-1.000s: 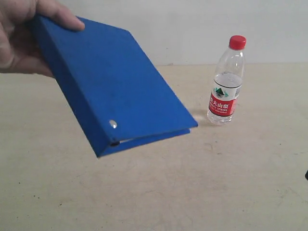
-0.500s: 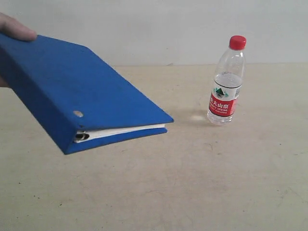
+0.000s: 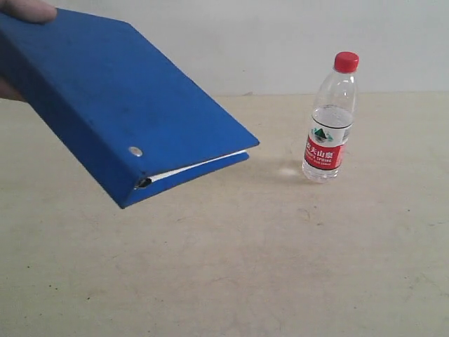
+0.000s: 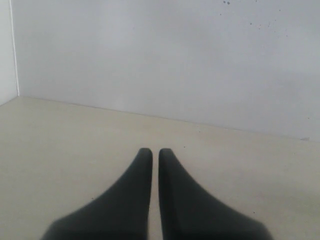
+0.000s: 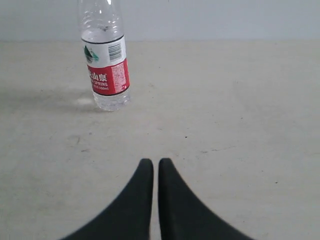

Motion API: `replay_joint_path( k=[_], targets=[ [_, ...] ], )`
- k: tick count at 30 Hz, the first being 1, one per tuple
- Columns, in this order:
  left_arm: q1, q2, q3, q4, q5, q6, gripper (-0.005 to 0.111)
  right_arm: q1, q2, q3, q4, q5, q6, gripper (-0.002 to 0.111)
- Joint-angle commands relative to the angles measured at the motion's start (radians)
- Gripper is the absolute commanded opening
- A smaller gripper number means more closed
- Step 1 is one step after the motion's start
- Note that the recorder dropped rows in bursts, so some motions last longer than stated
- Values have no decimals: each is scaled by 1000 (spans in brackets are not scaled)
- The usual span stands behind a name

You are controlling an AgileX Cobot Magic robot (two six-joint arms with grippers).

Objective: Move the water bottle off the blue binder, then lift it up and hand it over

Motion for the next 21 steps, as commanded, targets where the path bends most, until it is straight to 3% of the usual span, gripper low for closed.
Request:
replay_joint_path(
  k=[1, 6, 10, 15, 17, 21],
  targets=[
    [-3, 8, 3, -5, -3, 3, 4, -5, -4, 7, -7, 8, 118, 1],
    [-3, 8, 3, -5, -3, 3, 4, -5, -4, 7, 16, -44, 113, 1],
    [-3, 8, 3, -5, -3, 3, 4, -5, -4, 7, 120, -154, -24, 1],
    [-3, 8, 3, -5, -3, 3, 4, -5, -4, 7, 78, -298, -17, 1],
    [-3, 8, 3, -5, -3, 3, 4, -5, -4, 7, -32, -343, 89, 1],
    [-3, 8, 3, -5, -3, 3, 4, -5, -4, 7, -484, -287, 552, 1]
  ],
)
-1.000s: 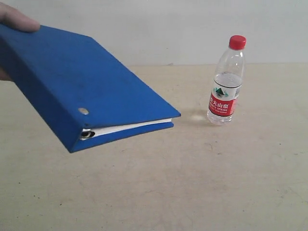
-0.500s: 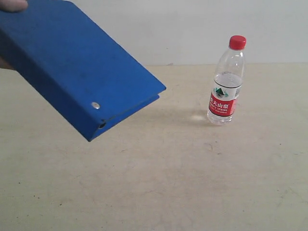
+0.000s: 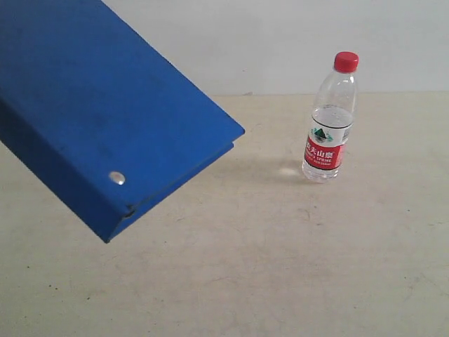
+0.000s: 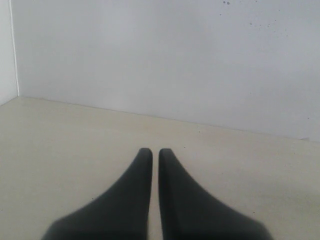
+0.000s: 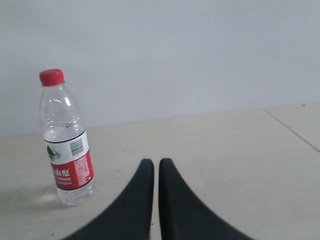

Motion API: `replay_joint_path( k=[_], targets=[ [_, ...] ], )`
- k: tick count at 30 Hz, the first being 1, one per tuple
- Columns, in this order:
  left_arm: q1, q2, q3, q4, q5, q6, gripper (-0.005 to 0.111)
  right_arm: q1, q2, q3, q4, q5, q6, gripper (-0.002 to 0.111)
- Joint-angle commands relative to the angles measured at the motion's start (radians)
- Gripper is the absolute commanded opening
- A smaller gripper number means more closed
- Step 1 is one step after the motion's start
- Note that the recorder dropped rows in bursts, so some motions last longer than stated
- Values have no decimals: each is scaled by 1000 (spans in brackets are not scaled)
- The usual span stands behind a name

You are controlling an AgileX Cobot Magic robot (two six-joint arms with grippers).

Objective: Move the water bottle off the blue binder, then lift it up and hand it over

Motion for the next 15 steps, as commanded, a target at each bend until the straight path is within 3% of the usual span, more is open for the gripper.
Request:
replay_joint_path(
  k=[1, 3, 6, 9, 15],
  targets=[
    [-3, 8, 3, -5, -5, 3, 4, -4, -4, 4, -413, 52, 447, 1],
    [-3, 8, 3, -5, -5, 3, 4, -4, -4, 4, -436, 120, 470, 1],
    [-3, 8, 3, -5, -5, 3, 4, -4, -4, 4, -384, 220, 345, 1],
    [-3, 8, 3, -5, -5, 3, 4, -4, -4, 4, -384, 220, 218, 1],
    [-3, 8, 3, -5, -3, 3, 4, -4, -4, 4, -316, 220, 209, 1]
  ],
)
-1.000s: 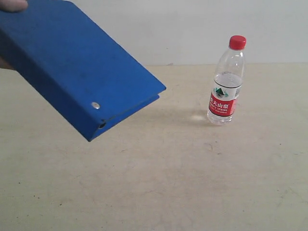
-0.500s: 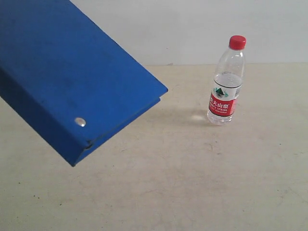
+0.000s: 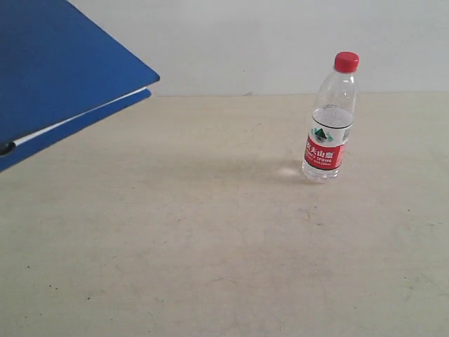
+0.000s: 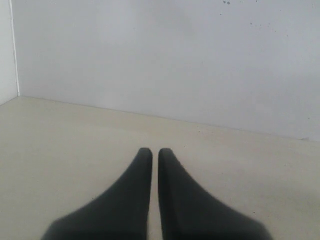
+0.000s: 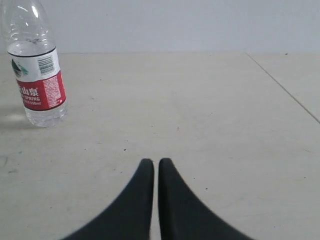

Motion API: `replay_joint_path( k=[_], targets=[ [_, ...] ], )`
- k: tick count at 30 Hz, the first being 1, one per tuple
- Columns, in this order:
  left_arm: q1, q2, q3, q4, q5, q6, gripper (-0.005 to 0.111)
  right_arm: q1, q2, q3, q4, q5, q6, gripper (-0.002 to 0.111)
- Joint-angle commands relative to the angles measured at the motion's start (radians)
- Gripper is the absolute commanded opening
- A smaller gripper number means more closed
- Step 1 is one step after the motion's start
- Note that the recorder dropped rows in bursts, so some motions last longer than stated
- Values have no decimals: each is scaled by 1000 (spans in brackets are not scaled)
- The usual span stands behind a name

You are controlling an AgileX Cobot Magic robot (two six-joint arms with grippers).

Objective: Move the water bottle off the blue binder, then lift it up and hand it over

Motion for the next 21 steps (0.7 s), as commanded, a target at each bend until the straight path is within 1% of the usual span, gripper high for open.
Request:
replay_joint_path(
  k=[1, 6, 10, 14, 15, 19, 21],
  targets=[
    [-3, 8, 3, -5, -3, 3, 4, -4, -4, 0, 62, 2, -19, 1],
    [-3, 8, 3, -5, -3, 3, 4, -4, -4, 0, 75, 6, -19, 1],
    [-3, 8, 3, -5, -3, 3, 4, -4, -4, 0, 127, 40, -19, 1],
    [-3, 8, 3, -5, -3, 3, 4, -4, -4, 0, 126, 42, -21, 1],
    [-3, 8, 3, -5, -3, 3, 4, 4, -4, 0, 126, 42, -21, 1],
    [-3, 8, 3, -5, -3, 3, 4, 91, -4, 0, 111, 38, -21, 1],
    [-3, 8, 3, -5, -3, 3, 4, 105, -4, 0, 107, 36, -21, 1]
  ],
)
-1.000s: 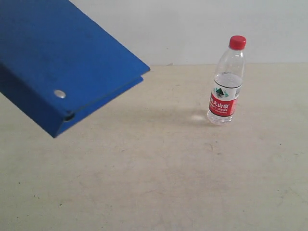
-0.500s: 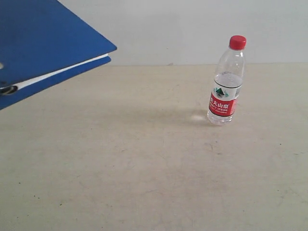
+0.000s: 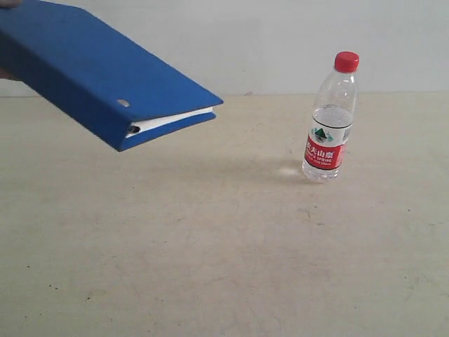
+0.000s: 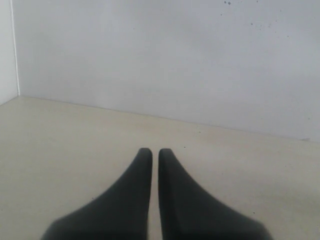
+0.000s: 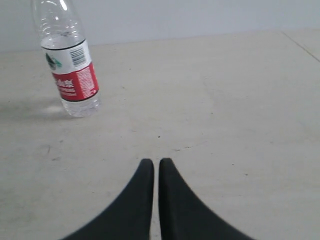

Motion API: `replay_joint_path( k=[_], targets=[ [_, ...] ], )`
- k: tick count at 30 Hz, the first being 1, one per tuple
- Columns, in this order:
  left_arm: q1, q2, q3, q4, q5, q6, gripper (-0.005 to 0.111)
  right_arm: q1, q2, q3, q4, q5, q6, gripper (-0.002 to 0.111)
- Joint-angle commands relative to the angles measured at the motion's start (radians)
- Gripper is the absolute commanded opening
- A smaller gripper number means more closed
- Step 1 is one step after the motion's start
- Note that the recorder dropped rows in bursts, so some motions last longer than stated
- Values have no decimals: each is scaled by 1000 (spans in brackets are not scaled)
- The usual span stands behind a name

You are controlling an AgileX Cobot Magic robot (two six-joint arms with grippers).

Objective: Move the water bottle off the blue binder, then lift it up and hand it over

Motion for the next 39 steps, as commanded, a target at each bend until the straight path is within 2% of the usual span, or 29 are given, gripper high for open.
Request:
replay_joint_path(
  k=[1, 7, 22, 24, 27, 30, 32, 34, 39],
  targets=[
    [-3, 8, 3, -5, -3, 3, 4, 43, -4, 0, -15, -7, -6, 1],
    [-3, 8, 3, -5, -3, 3, 4, 42, -4, 0, 42, -7, -6, 1],
    [-3, 8, 3, -5, -3, 3, 4, 42, -4, 0, 44, -7, -3, 1],
    [-3, -9, 3, -5, 41, -14, 4, 42, -4, 0, 44, -7, -3, 1],
    [-3, -94, 1, -5, 262, -65, 4, 42, -4, 0, 44, -7, -3, 1],
    [-3, -109, -5, 72, 334, -192, 4, 42, -4, 0, 44, -7, -3, 1],
    [6, -109, -5, 199, 341, -370, 4, 42, -4, 0, 44, -7, -3, 1],
    [8, -109, -5, 471, 305, -616, 4, 42, -4, 0, 44, -7, -3, 1],
    [8, -109, 3, 1279, 239, -1542, 4, 42, -4, 0, 44, -7, -3, 1]
  ],
)
